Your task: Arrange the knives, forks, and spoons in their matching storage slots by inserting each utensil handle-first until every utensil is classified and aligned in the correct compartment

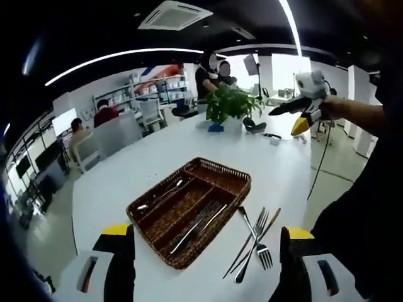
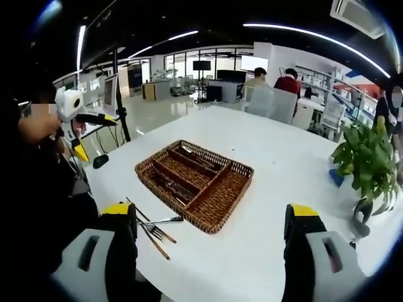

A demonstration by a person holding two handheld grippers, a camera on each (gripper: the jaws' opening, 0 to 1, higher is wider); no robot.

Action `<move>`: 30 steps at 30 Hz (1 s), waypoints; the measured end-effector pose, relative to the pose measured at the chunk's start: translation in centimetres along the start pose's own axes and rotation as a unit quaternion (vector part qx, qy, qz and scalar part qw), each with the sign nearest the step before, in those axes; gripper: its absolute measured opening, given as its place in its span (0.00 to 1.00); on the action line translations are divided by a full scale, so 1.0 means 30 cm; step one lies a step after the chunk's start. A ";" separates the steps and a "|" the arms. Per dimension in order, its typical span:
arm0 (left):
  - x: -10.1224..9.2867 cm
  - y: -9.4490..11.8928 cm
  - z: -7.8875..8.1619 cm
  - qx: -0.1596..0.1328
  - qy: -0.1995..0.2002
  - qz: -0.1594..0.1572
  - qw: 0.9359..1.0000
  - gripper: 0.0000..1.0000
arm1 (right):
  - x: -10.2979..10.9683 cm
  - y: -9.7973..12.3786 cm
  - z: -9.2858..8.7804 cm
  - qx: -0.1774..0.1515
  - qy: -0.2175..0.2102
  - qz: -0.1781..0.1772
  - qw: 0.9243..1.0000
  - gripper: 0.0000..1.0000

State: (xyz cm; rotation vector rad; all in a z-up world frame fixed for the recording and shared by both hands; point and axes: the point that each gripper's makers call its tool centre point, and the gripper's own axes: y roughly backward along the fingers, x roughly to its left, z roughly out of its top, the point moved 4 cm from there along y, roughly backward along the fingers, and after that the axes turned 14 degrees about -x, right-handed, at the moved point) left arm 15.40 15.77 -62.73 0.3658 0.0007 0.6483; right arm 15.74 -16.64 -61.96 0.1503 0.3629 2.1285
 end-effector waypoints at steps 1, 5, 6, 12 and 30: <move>-0.004 -0.004 0.007 -0.003 0.000 -0.003 1.000 1.00 | -0.001 0.000 -0.001 0.000 0.000 0.000 1.000 0.99; -0.030 -0.053 0.040 -0.019 -0.022 -0.024 0.999 1.00 | -0.001 0.000 -0.010 0.000 0.000 -0.001 1.000 0.99; -0.034 -0.066 0.032 -0.014 -0.024 -0.028 0.999 1.00 | -0.001 0.000 -0.011 0.000 0.001 -0.001 1.000 0.99; -0.080 -0.149 -0.007 -0.007 -0.037 -0.057 0.998 0.98 | 0.002 0.005 -0.003 -0.007 0.008 -0.004 1.000 0.99; -0.221 -0.388 -0.288 0.061 -0.093 -0.092 0.990 0.95 | -0.020 0.042 0.001 -0.027 -0.022 -0.026 0.999 0.99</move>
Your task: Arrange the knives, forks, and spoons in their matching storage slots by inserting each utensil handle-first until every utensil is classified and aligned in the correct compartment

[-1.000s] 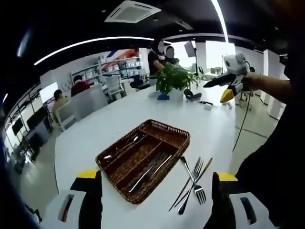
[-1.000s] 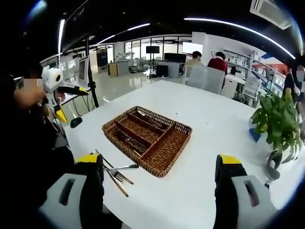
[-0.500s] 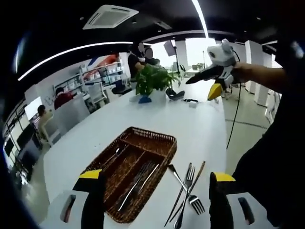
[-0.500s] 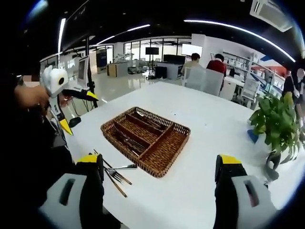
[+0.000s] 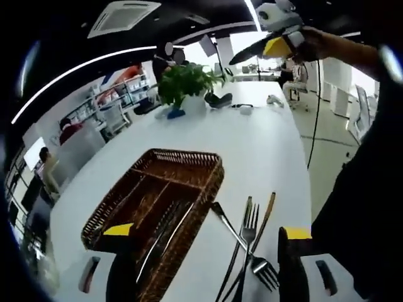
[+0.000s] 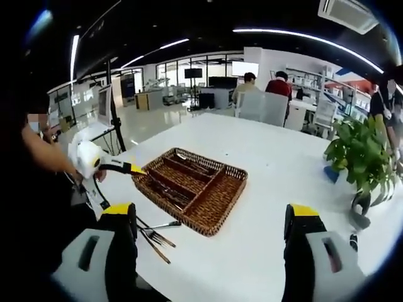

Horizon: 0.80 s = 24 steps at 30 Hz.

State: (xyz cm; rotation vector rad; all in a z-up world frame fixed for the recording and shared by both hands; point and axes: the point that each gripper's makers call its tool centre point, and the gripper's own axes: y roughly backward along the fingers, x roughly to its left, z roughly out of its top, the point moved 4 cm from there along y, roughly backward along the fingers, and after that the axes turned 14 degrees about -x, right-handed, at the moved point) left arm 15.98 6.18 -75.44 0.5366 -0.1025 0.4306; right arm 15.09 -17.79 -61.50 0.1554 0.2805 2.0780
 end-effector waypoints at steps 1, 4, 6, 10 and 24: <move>-0.012 -0.015 -0.027 0.010 0.006 -0.009 1.000 0.93 | -0.001 0.003 -0.006 0.002 -0.001 0.000 1.000 0.99; -0.030 -0.051 -0.075 0.018 -0.001 -0.017 1.000 0.91 | -0.003 0.009 -0.014 0.005 -0.004 -0.003 1.000 0.99; -0.052 -0.069 -0.102 0.025 -0.013 -0.034 0.999 0.89 | -0.003 0.012 -0.016 0.005 -0.004 -0.004 1.000 0.99; -0.060 -0.096 -0.135 0.037 -0.008 -0.043 0.998 0.81 | -0.005 0.020 -0.021 0.007 -0.005 -0.008 1.000 0.99; -0.066 -0.111 -0.185 0.059 0.012 -0.063 0.996 0.57 | -0.016 0.038 -0.033 0.012 -0.011 -0.020 1.000 0.99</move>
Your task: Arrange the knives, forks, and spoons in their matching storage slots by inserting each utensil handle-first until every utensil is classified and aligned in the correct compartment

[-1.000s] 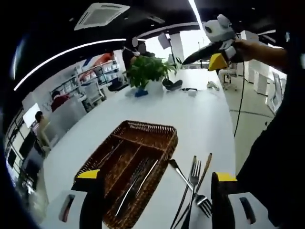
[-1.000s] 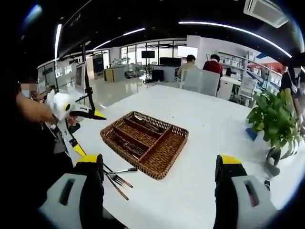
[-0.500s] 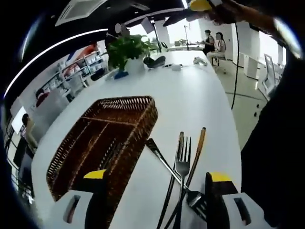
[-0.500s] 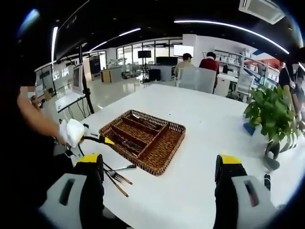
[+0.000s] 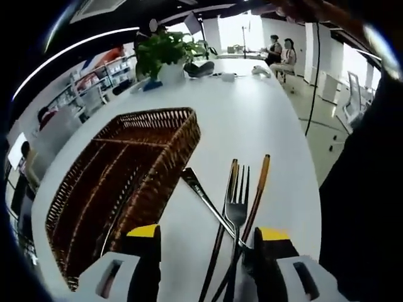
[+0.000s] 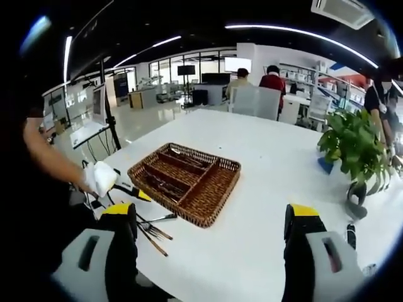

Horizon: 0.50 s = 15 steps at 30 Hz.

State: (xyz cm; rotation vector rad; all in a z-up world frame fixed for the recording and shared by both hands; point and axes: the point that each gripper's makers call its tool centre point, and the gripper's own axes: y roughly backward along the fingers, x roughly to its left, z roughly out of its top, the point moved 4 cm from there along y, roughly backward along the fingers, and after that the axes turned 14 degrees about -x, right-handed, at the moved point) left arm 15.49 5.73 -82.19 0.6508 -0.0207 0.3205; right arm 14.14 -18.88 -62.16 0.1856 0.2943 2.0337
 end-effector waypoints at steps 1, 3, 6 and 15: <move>-0.002 -0.001 -0.003 0.002 0.002 -0.004 1.000 0.53 | 0.001 -0.001 -0.001 0.000 0.001 0.000 1.000 0.99; -0.011 -0.001 -0.004 0.006 0.005 -0.011 1.000 0.45 | 0.002 -0.003 -0.001 0.001 0.001 0.000 1.000 0.99; -0.022 -0.004 -0.005 0.003 0.018 -0.020 1.000 0.40 | 0.004 -0.004 -0.002 0.001 0.000 0.001 1.000 0.99; -0.052 -0.008 -0.014 0.016 0.025 -0.043 0.999 0.16 | 0.001 0.000 -0.004 0.002 -0.001 -0.001 1.000 0.99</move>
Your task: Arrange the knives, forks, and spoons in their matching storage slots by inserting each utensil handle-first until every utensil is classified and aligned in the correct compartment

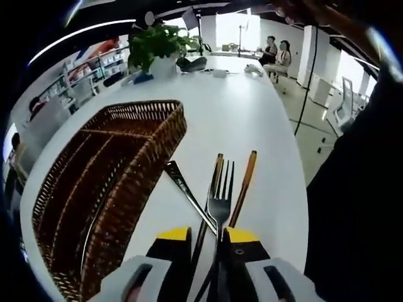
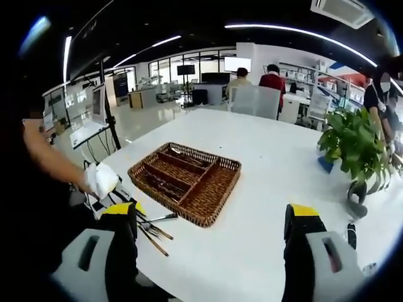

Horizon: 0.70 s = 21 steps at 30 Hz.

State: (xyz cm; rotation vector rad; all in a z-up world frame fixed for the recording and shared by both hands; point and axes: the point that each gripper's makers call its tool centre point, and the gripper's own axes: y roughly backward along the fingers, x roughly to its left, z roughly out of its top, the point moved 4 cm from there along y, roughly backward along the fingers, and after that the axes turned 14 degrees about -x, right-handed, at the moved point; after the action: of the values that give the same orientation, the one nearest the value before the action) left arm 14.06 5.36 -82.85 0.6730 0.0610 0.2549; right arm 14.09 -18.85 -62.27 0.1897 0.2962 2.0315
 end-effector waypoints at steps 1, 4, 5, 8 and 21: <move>-0.004 0.000 0.001 0.000 0.002 -0.004 1.000 0.13 | 0.000 0.001 -0.002 0.001 0.000 0.000 1.000 0.99; -0.007 0.002 0.002 0.001 0.000 -0.007 1.000 0.10 | -0.001 0.002 -0.006 0.004 0.001 0.000 1.000 0.99; -0.007 0.003 0.001 0.003 0.003 -0.009 1.000 0.10 | -0.001 0.002 -0.006 0.004 0.001 0.001 1.000 0.99; -0.004 0.011 0.004 0.004 0.012 -0.009 1.000 0.10 | -0.001 -0.001 -0.002 0.004 0.003 0.002 1.000 0.99; -0.030 0.001 -0.027 0.035 0.033 -0.031 0.998 0.08 | 0.002 -0.014 -0.002 0.005 0.005 0.008 1.000 0.99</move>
State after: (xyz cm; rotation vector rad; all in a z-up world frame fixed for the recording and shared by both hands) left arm 13.07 5.66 -83.49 0.7314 0.1545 0.2161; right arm 14.40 -18.62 -62.46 0.1891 0.3108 2.0470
